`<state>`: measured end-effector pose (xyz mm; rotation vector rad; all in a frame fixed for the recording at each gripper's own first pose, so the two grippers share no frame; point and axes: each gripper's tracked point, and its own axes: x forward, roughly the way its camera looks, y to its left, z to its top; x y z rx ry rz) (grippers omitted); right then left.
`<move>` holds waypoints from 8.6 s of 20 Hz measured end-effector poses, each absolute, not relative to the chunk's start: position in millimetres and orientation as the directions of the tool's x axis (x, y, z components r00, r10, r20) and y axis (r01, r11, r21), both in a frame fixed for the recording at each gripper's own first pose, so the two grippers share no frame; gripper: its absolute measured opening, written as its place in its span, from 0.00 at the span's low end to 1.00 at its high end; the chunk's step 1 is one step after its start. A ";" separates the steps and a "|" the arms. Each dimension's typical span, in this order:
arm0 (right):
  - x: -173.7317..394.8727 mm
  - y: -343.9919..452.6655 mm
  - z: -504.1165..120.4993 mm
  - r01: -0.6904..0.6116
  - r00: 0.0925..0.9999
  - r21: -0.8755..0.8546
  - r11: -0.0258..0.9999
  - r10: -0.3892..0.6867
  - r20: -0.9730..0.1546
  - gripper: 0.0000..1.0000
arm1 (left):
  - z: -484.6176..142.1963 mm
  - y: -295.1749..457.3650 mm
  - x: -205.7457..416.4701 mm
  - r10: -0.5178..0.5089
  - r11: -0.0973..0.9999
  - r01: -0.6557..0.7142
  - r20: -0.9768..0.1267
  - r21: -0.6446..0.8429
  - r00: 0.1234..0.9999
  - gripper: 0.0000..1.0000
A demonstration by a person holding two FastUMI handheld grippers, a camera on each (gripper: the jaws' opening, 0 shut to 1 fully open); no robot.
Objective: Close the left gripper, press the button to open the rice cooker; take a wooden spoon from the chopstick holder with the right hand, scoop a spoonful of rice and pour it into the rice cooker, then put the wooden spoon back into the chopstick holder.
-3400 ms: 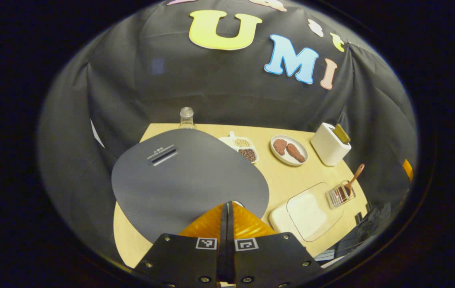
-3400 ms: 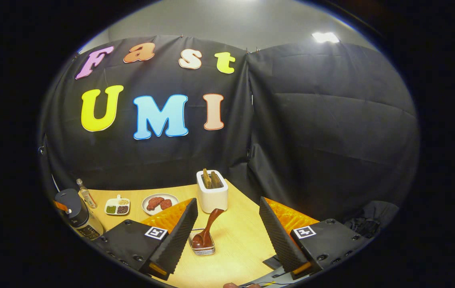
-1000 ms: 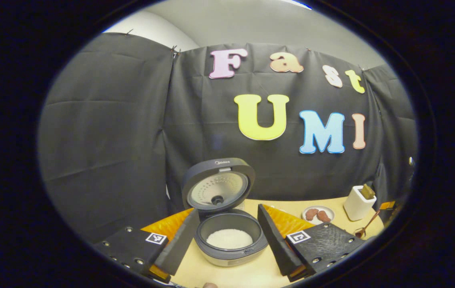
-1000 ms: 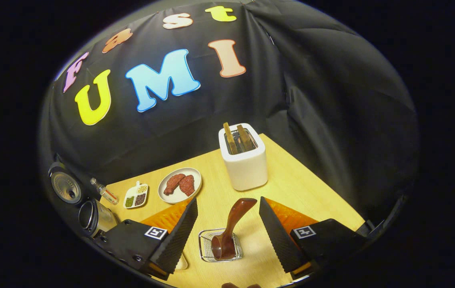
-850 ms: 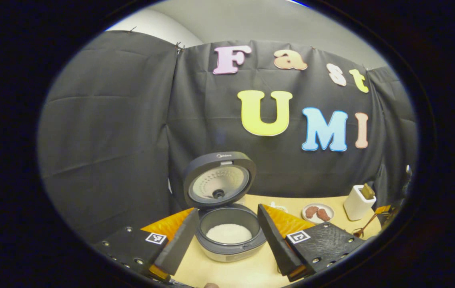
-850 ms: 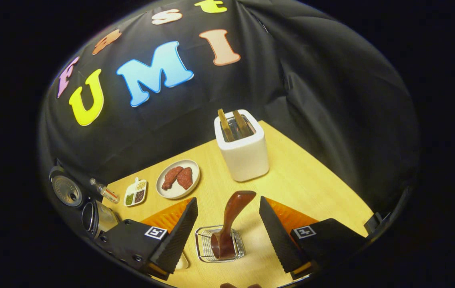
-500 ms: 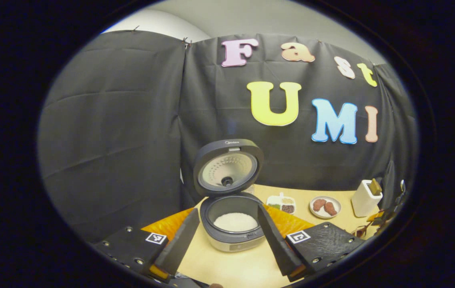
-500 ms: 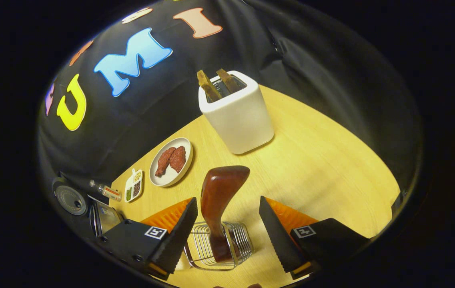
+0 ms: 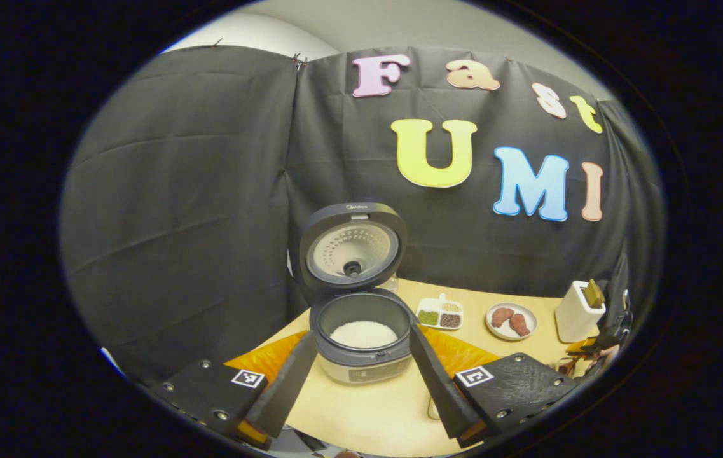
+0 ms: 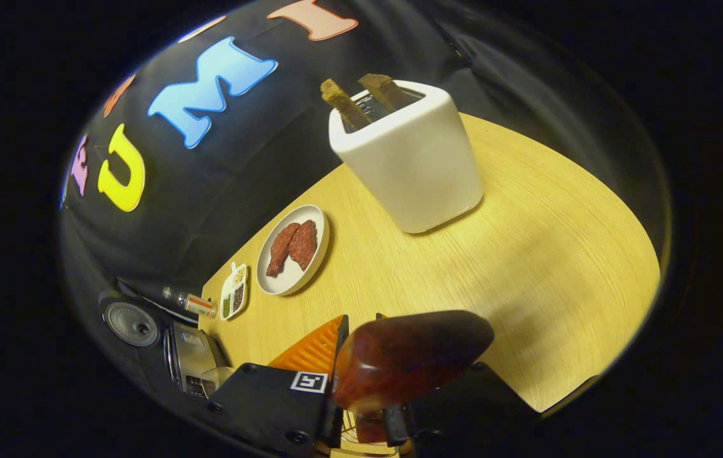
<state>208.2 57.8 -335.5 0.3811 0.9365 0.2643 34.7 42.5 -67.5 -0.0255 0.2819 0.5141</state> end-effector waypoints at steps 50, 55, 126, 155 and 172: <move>94.1 271.5 -316.3 -0.511 0.603 -0.136 0.849 0.241 -0.761 0.22 | -190.0 275.7 -27.9 0.452 0.860 -0.509 -0.401 -0.041 0.796 0.93; 72.4 283.1 -342.9 -0.526 0.537 -0.103 0.844 0.237 -0.809 0.22 | -196.1 285.4 -40.1 0.464 0.848 -0.527 -0.404 -0.054 0.788 0.94; 127.9 546.3 -214.2 -0.230 0.395 0.678 0.698 0.704 -0.590 0.20 | -184.4 370.7 -64.0 0.564 0.772 -0.631 -0.377 -0.076 0.735 0.92; 67.7 575.9 -220.0 -0.734 0.469 0.272 0.622 0.755 -0.459 0.20 | -197.4 312.0 -58.5 0.445 0.853 -0.518 -0.430 -0.065 0.786 0.93; 4.8 561.4 -227.6 -0.922 0.382 -0.097 0.374 0.843 -0.380 0.20 | -203.9 311.2 -65.9 0.424 0.861 -0.504 -0.445 -0.074 0.789 0.94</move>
